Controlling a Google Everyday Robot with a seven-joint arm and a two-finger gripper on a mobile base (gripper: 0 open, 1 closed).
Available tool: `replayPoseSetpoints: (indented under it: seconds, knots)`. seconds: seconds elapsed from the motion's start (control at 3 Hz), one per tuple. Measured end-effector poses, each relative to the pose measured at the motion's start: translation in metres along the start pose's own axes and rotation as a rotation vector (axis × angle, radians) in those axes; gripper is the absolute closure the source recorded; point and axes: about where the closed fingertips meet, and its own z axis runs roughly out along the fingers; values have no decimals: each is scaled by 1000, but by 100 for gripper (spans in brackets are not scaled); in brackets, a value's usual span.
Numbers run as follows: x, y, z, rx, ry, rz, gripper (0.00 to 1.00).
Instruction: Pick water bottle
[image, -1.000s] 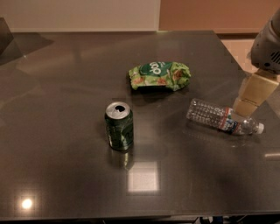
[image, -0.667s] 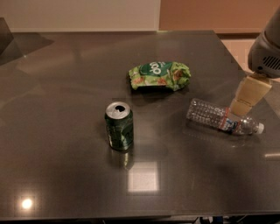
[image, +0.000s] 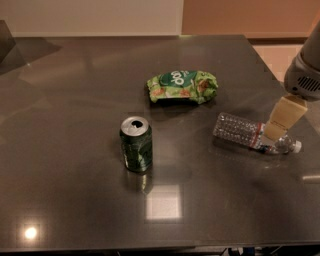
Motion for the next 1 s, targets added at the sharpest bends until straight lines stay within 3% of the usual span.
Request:
replayPoseSetpoints:
  seconds: [0.67,1.0]
  knots:
    - [10,-6,24,-24,16,46,0]
    - [6,-1,34,-49,-1,33,0]
